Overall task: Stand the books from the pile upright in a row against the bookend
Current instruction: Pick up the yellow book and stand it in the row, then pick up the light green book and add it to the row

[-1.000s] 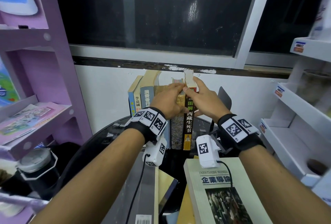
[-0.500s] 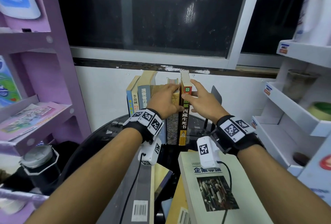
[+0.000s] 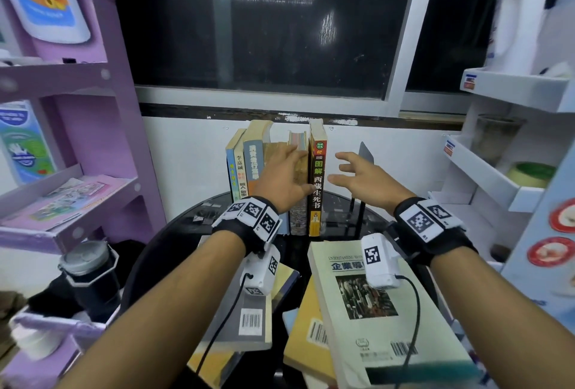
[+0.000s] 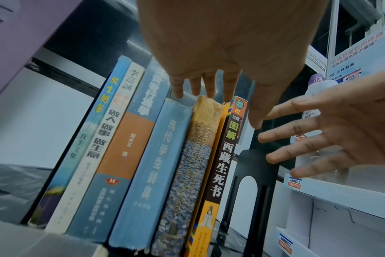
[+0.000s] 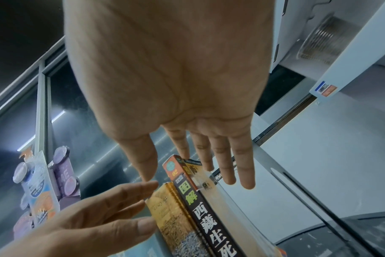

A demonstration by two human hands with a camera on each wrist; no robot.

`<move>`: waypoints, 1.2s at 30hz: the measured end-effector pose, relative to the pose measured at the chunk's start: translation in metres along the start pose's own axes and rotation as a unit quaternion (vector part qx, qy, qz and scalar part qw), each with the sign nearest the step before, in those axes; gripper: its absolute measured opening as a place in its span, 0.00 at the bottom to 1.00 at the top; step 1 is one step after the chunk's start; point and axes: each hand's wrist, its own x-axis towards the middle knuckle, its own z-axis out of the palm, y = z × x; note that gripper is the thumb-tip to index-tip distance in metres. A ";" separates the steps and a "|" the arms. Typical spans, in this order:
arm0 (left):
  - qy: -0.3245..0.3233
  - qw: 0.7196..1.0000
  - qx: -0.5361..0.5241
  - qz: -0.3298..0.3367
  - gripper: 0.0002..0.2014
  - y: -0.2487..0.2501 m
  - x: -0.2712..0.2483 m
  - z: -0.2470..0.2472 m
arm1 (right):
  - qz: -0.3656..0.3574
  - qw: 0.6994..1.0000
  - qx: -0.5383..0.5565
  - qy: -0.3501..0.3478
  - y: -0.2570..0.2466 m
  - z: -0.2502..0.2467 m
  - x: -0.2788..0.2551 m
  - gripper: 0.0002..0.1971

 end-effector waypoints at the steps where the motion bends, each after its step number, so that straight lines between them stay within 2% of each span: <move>1: -0.002 1.000 -0.010 -0.005 0.37 0.002 -0.004 0.001 | 0.006 1.000 -0.011 -0.006 0.002 -0.001 -0.005 0.33; 6: -0.021 0.999 -0.039 -0.022 0.35 0.008 -0.021 0.009 | 0.049 0.996 -0.063 -0.047 0.020 -0.007 -0.026 0.33; 10: -0.086 0.992 -0.067 -0.059 0.35 0.015 -0.036 0.020 | 0.103 0.986 -0.100 -0.079 0.036 -0.008 -0.041 0.33; 13: -0.140 0.983 -0.074 -0.092 0.35 0.018 -0.046 0.033 | 0.135 0.980 -0.105 -0.096 0.046 -0.007 -0.054 0.29; 16: -0.200 0.964 -0.101 -0.142 0.35 0.014 -0.050 0.049 | 0.174 0.971 -0.110 -0.119 0.059 -0.007 -0.063 0.27; 20: -0.258 0.934 -0.137 -0.208 0.36 0.010 -0.056 0.061 | 0.217 0.964 -0.104 -0.117 0.078 -0.005 -0.063 0.37; 27: -0.313 0.894 -0.170 -0.273 0.39 0.012 -0.062 0.072 | 0.245 0.953 -0.132 -0.119 0.106 -0.002 -0.056 0.40; 31: -0.310 0.898 -0.154 -0.271 0.36 0.015 -0.062 0.073 | 0.252 0.949 -0.134 -0.135 0.098 -0.003 -0.060 0.31; 36: -0.284 0.928 -0.073 -0.230 0.32 0.019 -0.057 0.072 | 0.249 0.944 -0.166 -0.140 0.099 -0.005 -0.061 0.37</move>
